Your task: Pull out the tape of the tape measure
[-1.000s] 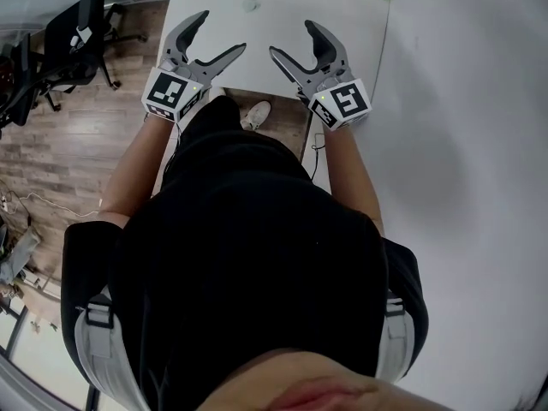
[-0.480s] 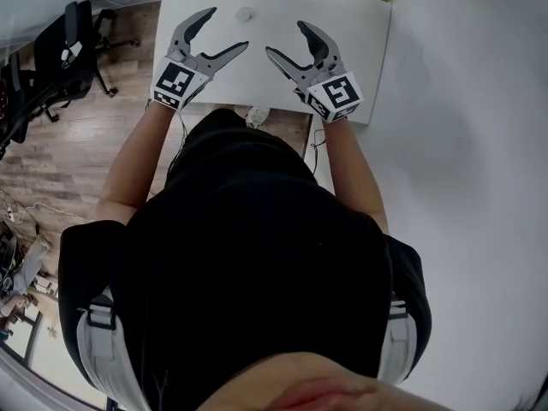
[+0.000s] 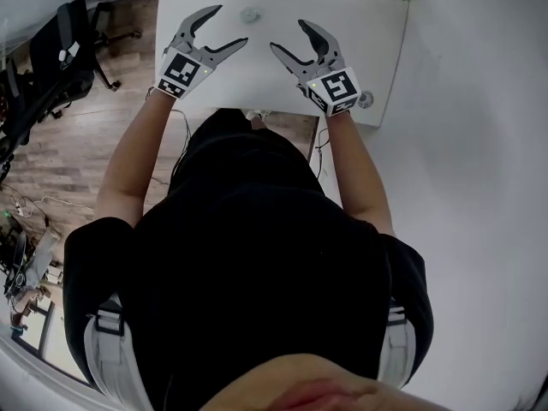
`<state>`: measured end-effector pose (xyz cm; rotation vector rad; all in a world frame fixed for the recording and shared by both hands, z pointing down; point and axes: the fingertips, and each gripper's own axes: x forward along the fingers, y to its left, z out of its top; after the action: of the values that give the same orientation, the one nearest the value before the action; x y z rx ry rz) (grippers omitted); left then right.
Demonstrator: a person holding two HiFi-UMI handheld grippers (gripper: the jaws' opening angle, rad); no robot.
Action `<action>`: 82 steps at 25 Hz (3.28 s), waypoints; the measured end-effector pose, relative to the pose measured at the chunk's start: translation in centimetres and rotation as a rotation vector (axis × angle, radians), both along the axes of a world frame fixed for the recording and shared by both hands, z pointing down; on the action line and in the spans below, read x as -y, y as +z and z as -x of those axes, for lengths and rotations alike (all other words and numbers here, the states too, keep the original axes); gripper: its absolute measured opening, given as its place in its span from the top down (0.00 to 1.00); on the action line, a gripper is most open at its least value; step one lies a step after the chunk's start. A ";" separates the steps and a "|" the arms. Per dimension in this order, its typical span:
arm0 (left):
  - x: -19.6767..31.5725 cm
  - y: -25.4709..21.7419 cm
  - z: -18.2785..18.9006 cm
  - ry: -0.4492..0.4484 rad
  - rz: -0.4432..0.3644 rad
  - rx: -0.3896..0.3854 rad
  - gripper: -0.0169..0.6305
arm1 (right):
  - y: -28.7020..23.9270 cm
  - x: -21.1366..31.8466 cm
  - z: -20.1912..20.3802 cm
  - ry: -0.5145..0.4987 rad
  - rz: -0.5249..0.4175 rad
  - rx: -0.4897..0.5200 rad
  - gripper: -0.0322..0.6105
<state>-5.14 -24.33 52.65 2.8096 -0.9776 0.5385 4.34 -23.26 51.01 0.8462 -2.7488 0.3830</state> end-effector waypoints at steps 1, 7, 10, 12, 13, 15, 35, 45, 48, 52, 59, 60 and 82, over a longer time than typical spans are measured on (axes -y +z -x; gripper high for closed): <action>0.2 0.8 0.0 0.011 0.009 0.001 0.37 | 0.6 0.2 0.0 0.002 0.005 -0.004 0.46; 1.4 4.4 -0.1 0.068 0.047 0.035 0.39 | 3.6 1.6 0.6 0.001 0.034 -0.024 0.47; 1.9 6.5 -0.5 0.089 0.073 0.055 0.39 | 5.5 1.9 0.7 -0.007 0.051 -0.038 0.48; 2.1 8.0 -0.6 0.102 0.094 0.068 0.39 | 6.6 2.2 0.9 -0.013 0.061 -0.041 0.48; 2.2 8.8 -0.7 0.111 0.102 0.077 0.39 | 7.1 2.3 1.0 -0.016 0.066 -0.043 0.49; 2.4 10.1 -0.8 0.132 0.113 0.099 0.39 | 8.1 2.6 1.3 -0.025 0.078 -0.047 0.49; 3.7 18.7 -2.0 0.247 0.198 0.217 0.43 | 16.0 4.1 1.8 -0.056 0.179 -0.125 0.59; 3.8 20.8 -2.4 0.263 0.224 0.273 0.45 | 16.9 4.1 2.2 -0.061 0.191 -0.116 0.61; 3.6 21.2 -2.4 0.278 0.227 0.289 0.51 | 17.1 4.0 2.3 -0.060 0.194 -0.121 0.63; 3.8 21.3 -2.2 0.279 0.232 0.303 0.55 | 17.5 3.8 2.3 -0.066 0.201 -0.130 0.63; 3.6 21.5 -2.7 0.324 0.226 0.357 0.59 | 17.6 3.9 2.0 -0.057 0.212 -0.120 0.63; 3.5 21.5 -2.8 0.335 0.230 0.362 0.60 | 17.5 4.0 2.0 -0.056 0.213 -0.117 0.63; 2.5 13.8 -3.7 0.386 0.192 0.272 0.63 | 14.2 3.2 3.1 -0.125 0.173 -0.099 0.73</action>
<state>-1.45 -26.83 66.45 2.8008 -0.3802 1.0213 1.25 -26.49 65.24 0.6291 -2.6155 0.5304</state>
